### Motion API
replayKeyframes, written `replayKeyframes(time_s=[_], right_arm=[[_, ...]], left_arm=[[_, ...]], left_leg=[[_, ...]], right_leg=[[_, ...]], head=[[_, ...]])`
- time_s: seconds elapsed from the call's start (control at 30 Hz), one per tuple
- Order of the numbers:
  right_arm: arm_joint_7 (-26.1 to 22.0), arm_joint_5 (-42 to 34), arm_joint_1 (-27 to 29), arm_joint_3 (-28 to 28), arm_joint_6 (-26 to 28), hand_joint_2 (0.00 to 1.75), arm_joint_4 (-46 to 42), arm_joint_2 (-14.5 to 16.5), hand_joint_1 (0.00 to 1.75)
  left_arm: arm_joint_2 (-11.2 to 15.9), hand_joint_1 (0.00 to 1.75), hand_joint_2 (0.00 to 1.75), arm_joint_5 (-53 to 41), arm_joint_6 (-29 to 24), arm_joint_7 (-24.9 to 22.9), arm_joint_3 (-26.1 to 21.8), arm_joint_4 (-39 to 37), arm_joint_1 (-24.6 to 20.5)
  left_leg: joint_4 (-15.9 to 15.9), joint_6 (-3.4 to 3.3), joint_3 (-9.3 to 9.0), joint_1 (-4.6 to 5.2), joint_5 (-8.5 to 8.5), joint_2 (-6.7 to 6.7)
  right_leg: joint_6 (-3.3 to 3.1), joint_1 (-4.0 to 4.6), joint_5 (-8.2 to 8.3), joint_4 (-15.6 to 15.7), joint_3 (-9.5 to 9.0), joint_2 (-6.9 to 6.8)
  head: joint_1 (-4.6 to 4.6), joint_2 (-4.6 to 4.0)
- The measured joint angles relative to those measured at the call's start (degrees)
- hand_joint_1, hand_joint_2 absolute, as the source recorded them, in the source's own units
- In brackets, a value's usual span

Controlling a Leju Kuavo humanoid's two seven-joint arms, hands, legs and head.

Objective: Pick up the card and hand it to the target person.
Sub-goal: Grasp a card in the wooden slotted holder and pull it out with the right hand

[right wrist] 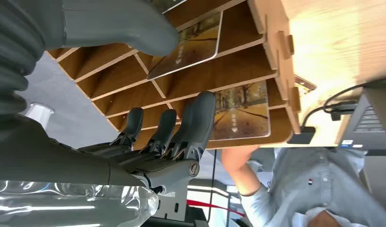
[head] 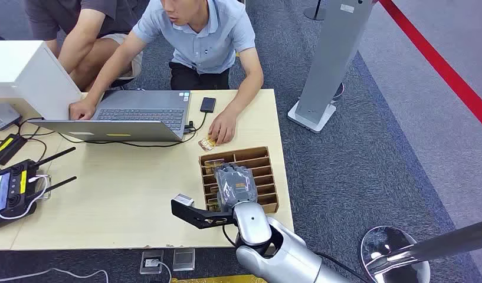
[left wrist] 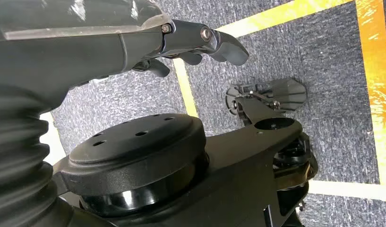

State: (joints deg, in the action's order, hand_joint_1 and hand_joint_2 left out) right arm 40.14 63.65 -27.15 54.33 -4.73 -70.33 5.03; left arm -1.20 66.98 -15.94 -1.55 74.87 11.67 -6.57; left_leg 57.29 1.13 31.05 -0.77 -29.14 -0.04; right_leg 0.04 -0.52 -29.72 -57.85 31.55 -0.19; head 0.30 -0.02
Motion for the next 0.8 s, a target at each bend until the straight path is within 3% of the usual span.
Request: replayKeyframes(time_s=[0.3,0.63,0.8], right_arm=[[0.0,0.1,0.2,-1.0,-0.1,1.75,0.7,0.0,1.09],[0.0,-0.2,0.5,-1.6,-0.3,1.75,0.7,0.0,1.69],[0.0,-0.9,0.5,-1.7,0.0,1.75,0.9,0.0,1.75]], left_arm=[[0.0,0.0,1.75,-0.3,0.3,0.0,0.0,0.0,0.0],[0.0,0.0,1.75,-0.6,0.4,0.0,0.0,0.0,0.0],[0.0,0.0,1.75,-0.6,0.4,0.1,0.0,0.0,0.0]], left_leg=[[0.0,0.0,0.0,0.0,0.0,0.0],[0.0,0.0,-0.01,0.0,0.0,0.0],[0.0,0.0,-0.03,0.0,0.0,0.0]], right_leg=[[0.0,0.0,0.0,0.0,0.0,0.0],[0.0,0.0,0.0,0.0,0.0,0.0],[0.0,0.0,0.0,0.0,-0.02,0.0]], head=[[-0.02,0.0],[-0.01,0.0],[-0.02,0.0]])
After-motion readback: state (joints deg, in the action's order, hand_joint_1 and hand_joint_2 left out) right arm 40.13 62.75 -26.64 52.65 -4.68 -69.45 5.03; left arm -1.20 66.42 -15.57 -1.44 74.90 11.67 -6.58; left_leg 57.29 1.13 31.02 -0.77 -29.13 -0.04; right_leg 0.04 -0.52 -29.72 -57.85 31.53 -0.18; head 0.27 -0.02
